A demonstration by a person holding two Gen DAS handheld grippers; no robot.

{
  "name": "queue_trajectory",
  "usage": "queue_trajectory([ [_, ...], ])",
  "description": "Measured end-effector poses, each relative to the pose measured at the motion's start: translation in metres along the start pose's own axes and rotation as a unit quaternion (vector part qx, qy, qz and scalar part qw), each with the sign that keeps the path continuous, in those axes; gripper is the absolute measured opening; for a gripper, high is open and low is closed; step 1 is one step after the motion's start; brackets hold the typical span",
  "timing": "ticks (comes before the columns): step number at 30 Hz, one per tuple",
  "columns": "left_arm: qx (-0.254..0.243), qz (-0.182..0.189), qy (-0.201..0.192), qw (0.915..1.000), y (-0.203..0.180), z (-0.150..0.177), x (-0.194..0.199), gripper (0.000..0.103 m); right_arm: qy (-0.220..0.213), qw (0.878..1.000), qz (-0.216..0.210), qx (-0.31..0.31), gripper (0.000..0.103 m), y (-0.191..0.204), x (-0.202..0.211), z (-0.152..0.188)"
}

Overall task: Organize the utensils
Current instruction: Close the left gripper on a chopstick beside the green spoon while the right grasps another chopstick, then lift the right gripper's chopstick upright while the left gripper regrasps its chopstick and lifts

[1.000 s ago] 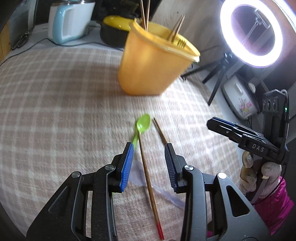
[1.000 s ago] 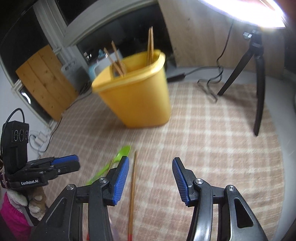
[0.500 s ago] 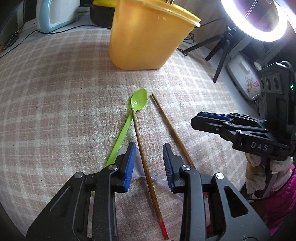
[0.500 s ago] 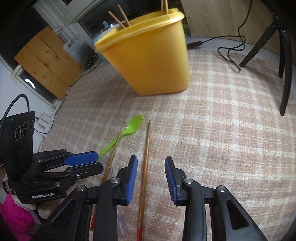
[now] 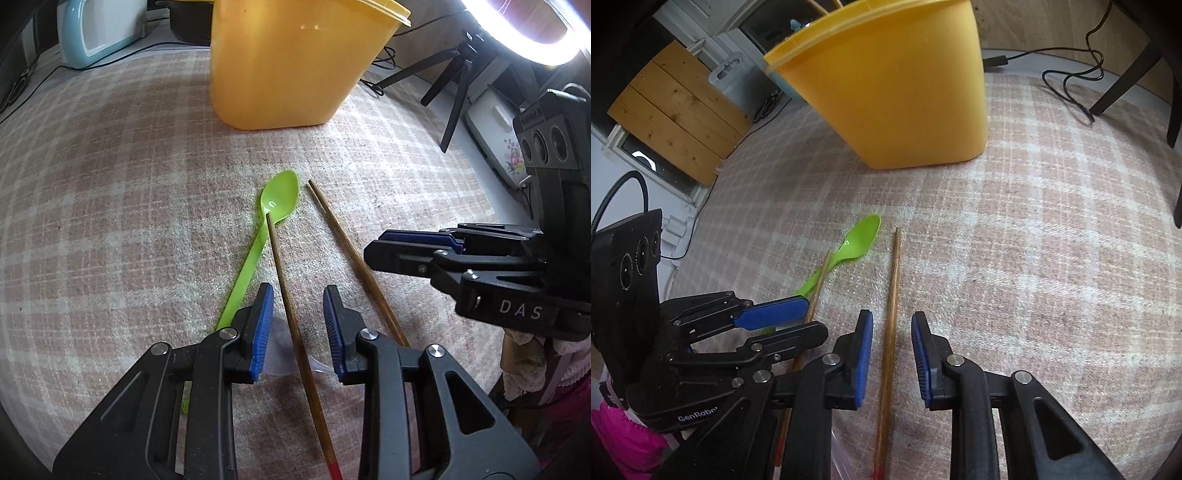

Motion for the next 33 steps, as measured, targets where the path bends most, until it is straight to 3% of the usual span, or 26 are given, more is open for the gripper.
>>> queue_trajectory([
  [7, 0.001, -0.014, 0.002, 0.9999, 0.004, 0.001, -0.008, 0.008, 0.012, 1.000, 0.013, 0.012, 0.020, 0.009, -0.011, -0.002],
  [11, 0.009, -0.003, 0.000, 1.0000, 0.009, 0.001, -0.008, 0.007, 0.023, 0.999, 0.032, 0.026, 0.019, 0.014, -0.020, -0.002],
  [15, 0.024, 0.010, -0.003, 0.9997, 0.014, 0.002, -0.006, 0.006, 0.023, 0.998, 0.052, 0.038, 0.007, 0.017, -0.024, -0.004],
  [21, 0.040, 0.028, -0.011, 0.9987, 0.017, 0.007, 0.002, 0.005, 0.022, 0.998, 0.044, 0.029, 0.004, 0.016, -0.025, -0.006],
  [33, 0.053, 0.062, -0.077, 0.9937, 0.011, -0.002, 0.055, 0.004, -0.070, 0.997, 0.011, 0.018, 0.003, 0.008, 0.046, 0.000],
])
Point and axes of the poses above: each gripper's, at about its wrist camera, not at the fingertips, and x roughly against the way its jaws point, y to its left, z to its underside, the point moved 5 cm from there along -x, roughly the way its jaws point, and after that the axes turned 2 degrees about z, right-handed, at the moved point
